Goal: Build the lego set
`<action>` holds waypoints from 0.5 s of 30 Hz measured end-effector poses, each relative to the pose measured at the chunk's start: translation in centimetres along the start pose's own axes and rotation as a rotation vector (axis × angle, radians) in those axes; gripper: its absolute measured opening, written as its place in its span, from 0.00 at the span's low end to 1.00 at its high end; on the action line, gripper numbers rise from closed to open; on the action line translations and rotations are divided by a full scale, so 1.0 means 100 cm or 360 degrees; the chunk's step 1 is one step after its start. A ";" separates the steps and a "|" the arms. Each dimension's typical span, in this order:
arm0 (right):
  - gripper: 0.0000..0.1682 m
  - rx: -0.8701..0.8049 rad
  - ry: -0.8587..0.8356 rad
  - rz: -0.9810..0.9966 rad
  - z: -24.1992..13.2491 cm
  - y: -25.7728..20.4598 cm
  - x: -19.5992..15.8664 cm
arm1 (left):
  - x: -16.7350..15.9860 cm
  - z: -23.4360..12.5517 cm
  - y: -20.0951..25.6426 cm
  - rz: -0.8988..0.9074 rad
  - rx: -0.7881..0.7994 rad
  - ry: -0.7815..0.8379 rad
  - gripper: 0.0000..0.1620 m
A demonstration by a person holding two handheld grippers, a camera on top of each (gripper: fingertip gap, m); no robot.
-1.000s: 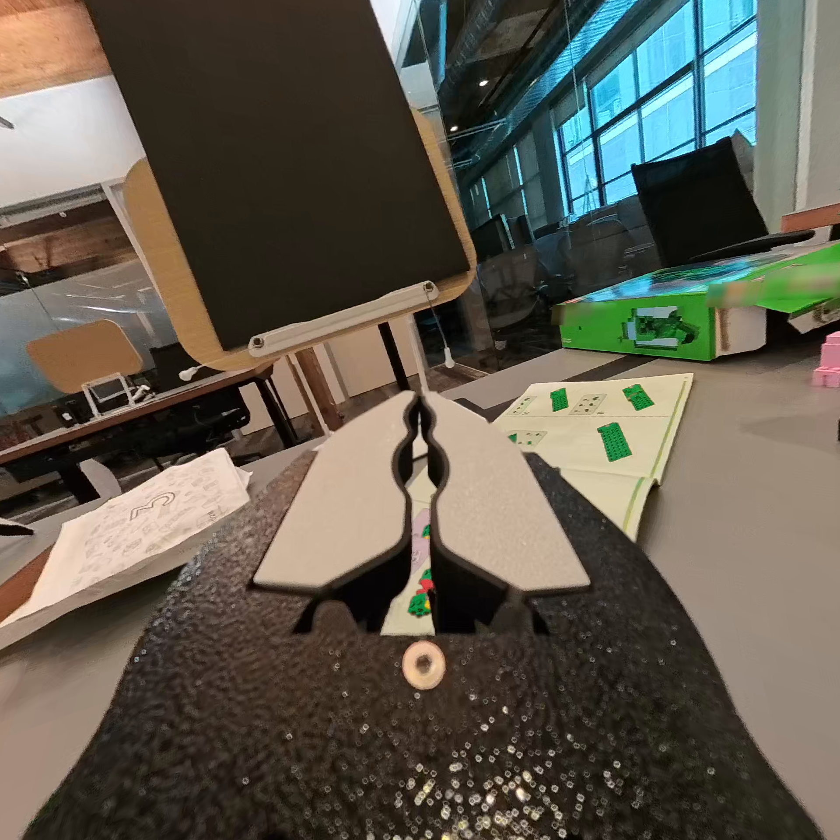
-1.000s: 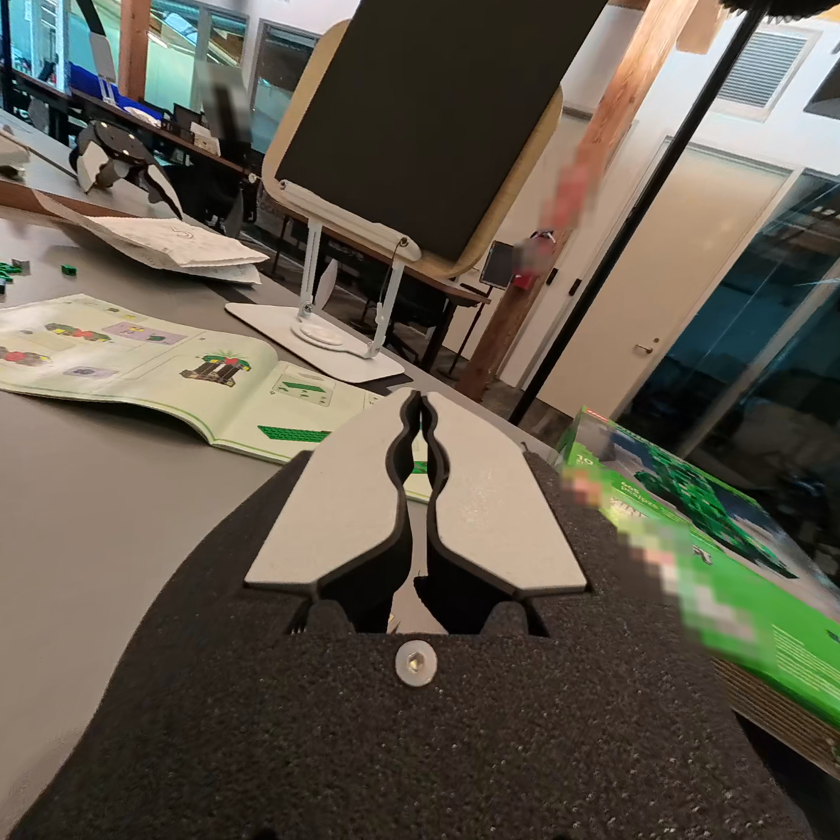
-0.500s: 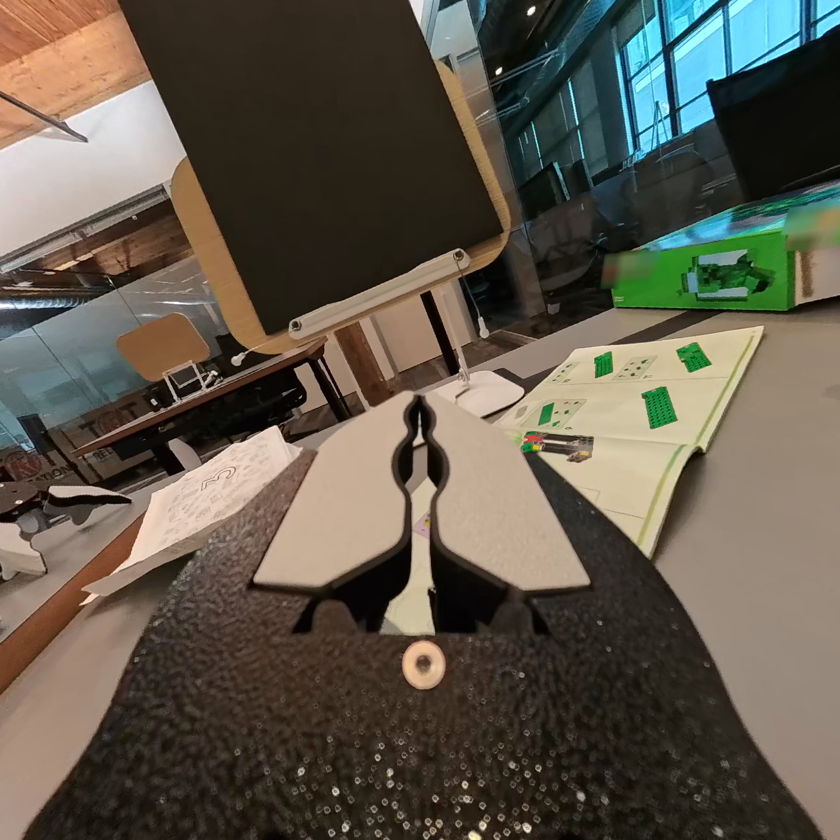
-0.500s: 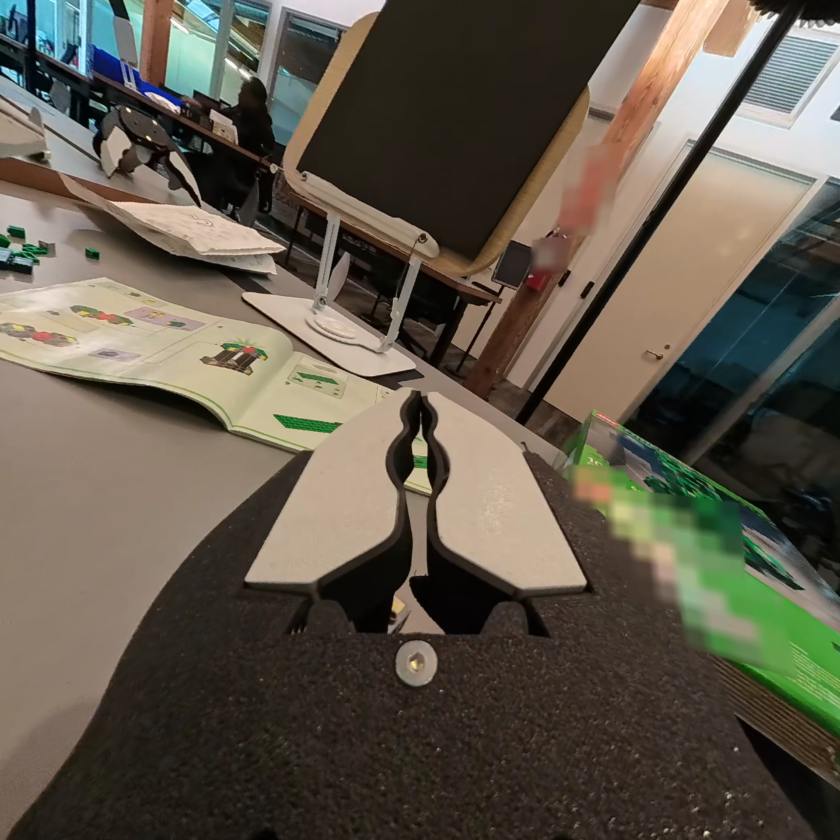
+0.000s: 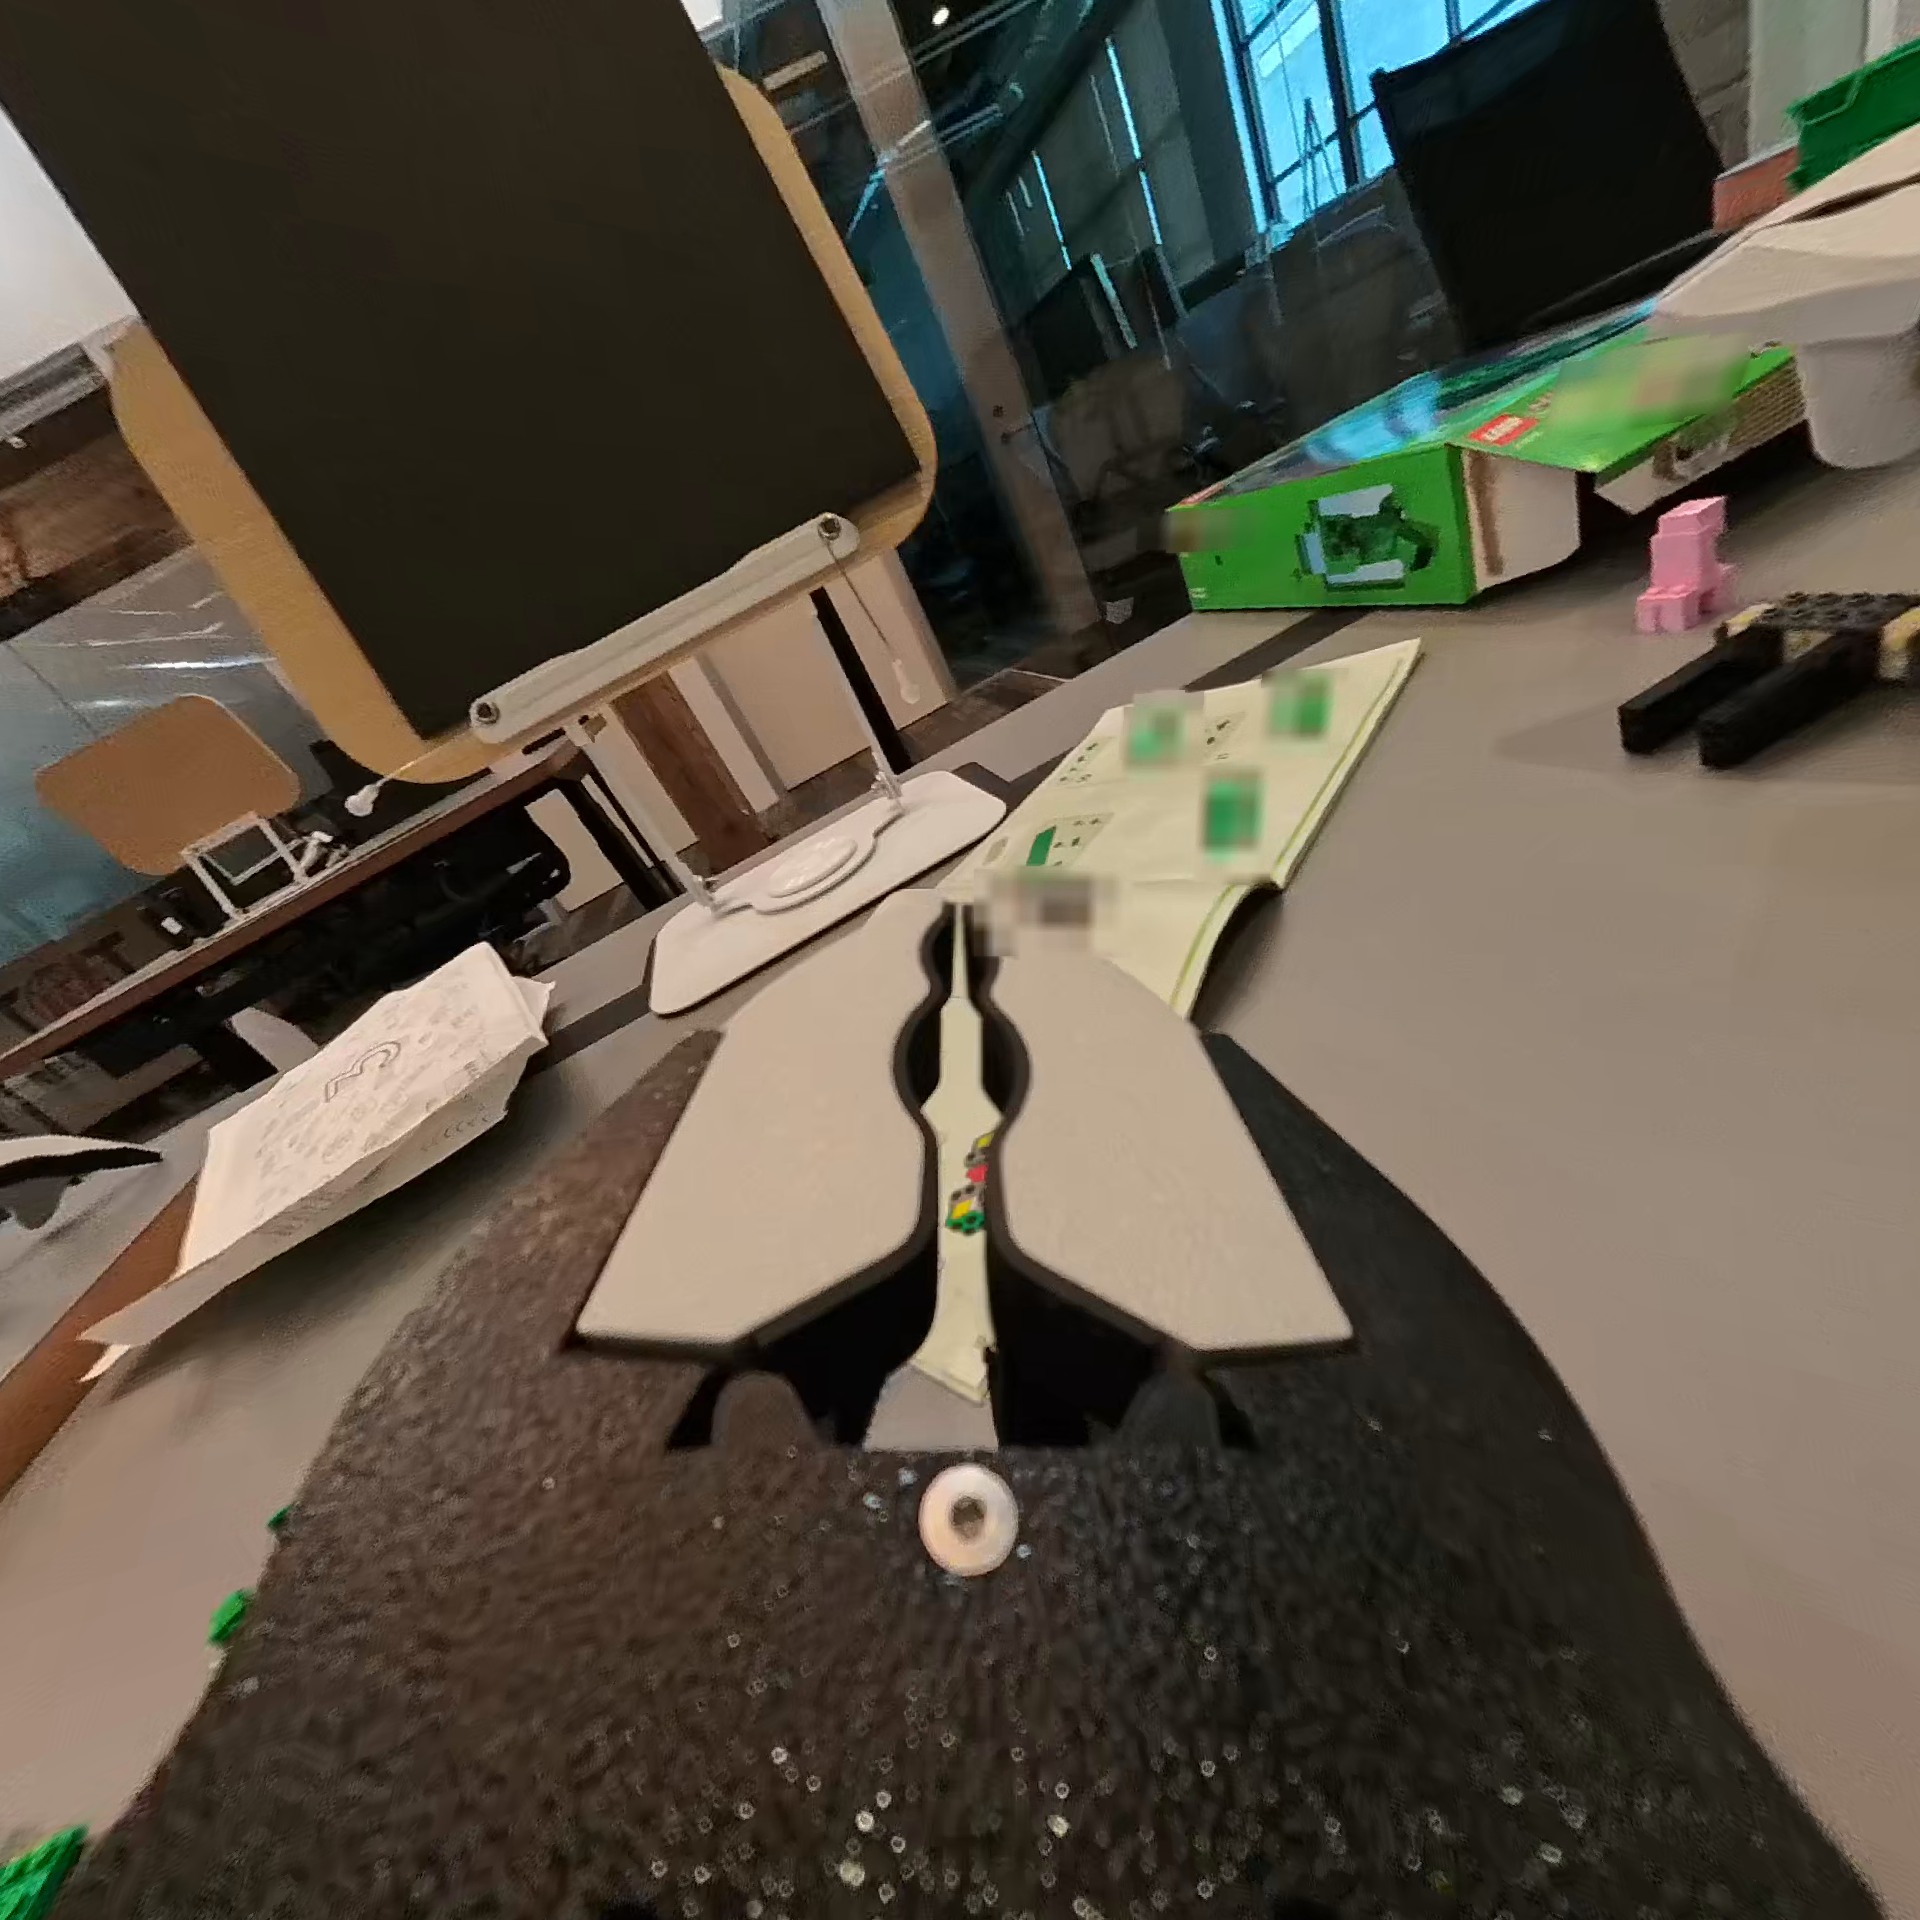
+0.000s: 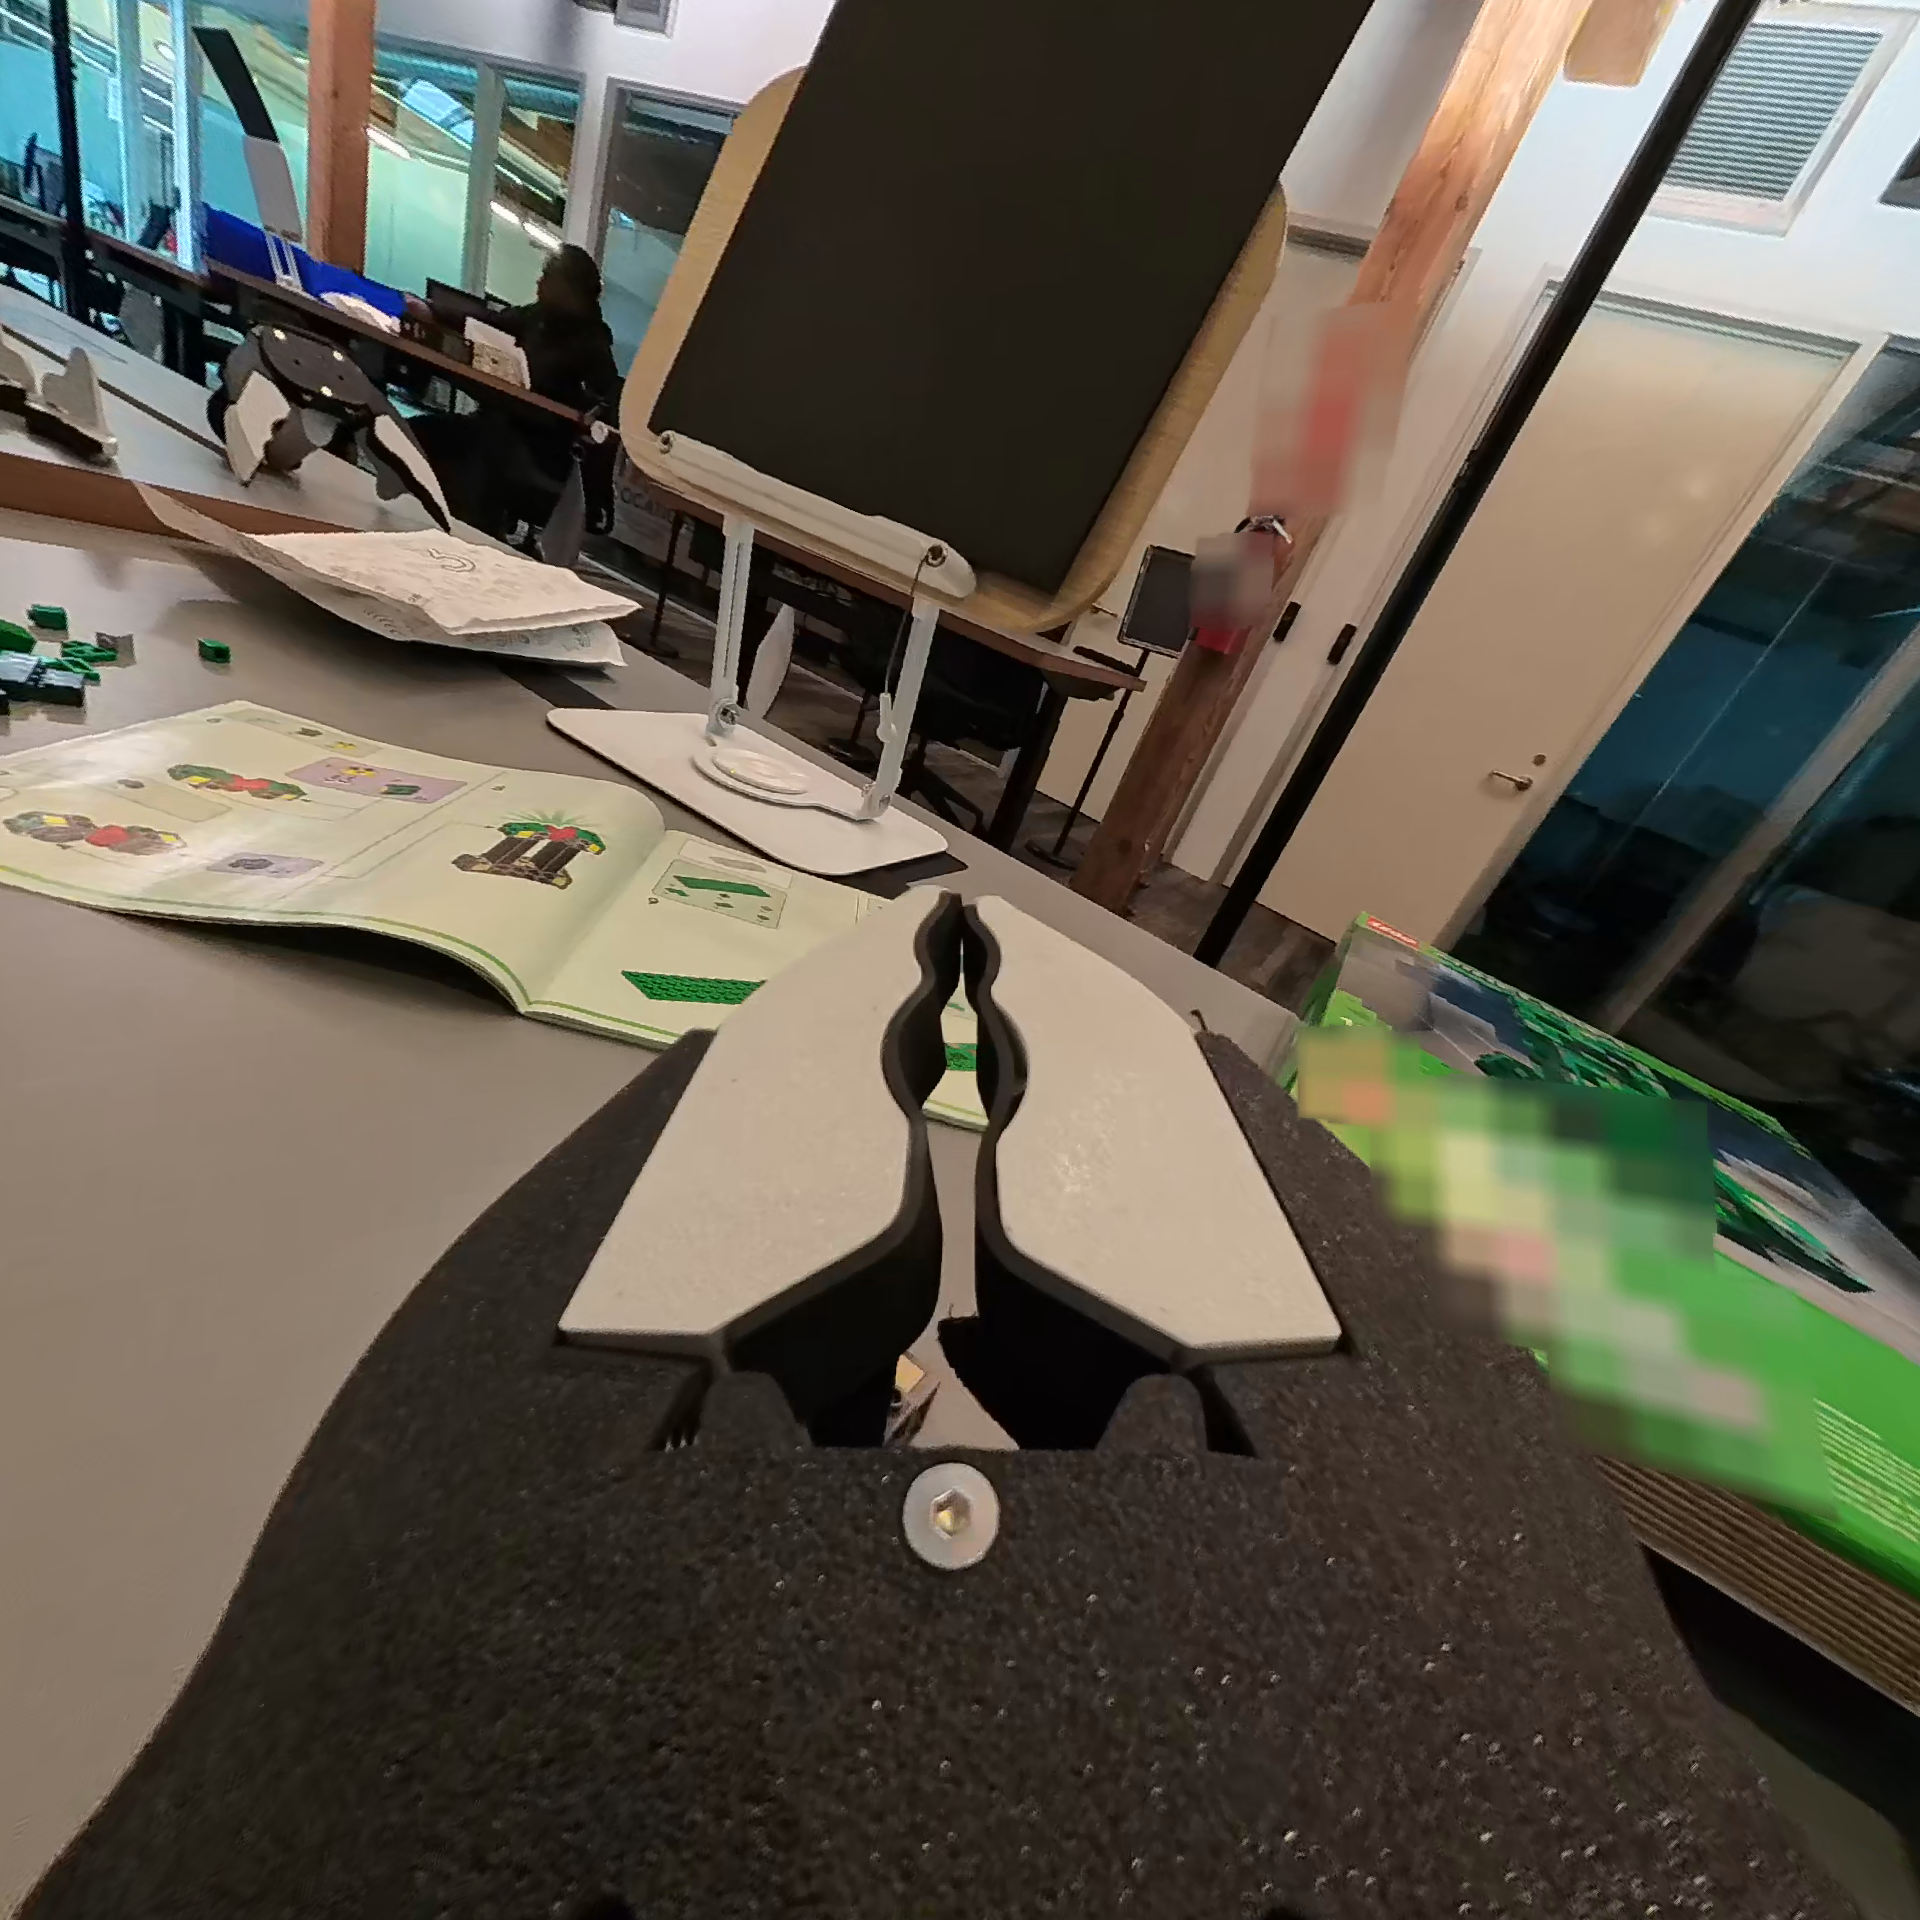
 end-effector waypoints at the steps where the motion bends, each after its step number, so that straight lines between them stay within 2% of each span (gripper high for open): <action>1: 0.00 -0.0002 -0.0007 -0.0004 -0.001 0.001 0.000 | -0.001 0.003 0.000 -0.0027 -0.0020 -0.0004 0.06; 4: 0.00 -0.0066 -0.0005 -0.0021 -0.007 0.008 0.000 | -0.005 0.014 0.000 -0.0196 -0.0099 0.0016 0.17; 7: 0.00 -0.0084 0.0015 0.0014 -0.018 0.015 0.005 | -0.002 0.023 0.005 -0.0310 -0.0182 0.0093 0.22; 8: 0.01 0.0006 0.0036 0.0040 -0.022 0.014 0.008 | -0.001 0.025 0.009 -0.0332 -0.0234 0.0117 0.25; 10: 0.08 0.0354 0.0021 0.0188 -0.033 0.003 0.022 | 0.005 0.025 0.016 -0.0338 -0.0352 0.0149 0.29; 12: 0.20 0.0616 -0.0079 0.0399 -0.047 -0.006 0.035 | 0.011 0.022 0.018 -0.0267 -0.0481 0.0169 0.30; 15: 0.28 0.1065 -0.0329 0.0624 -0.075 -0.030 0.041 | 0.021 0.014 0.017 -0.0209 -0.0722 0.0214 0.29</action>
Point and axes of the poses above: each gripper's, where its closed fingertips meet, z out along the fingers, x out of its top, y = z × x across the jaws, the point moved 7 cm from there along -z, back along the fingers, and after that the axes turned 13 degrees about y, right-handed, at the moved point
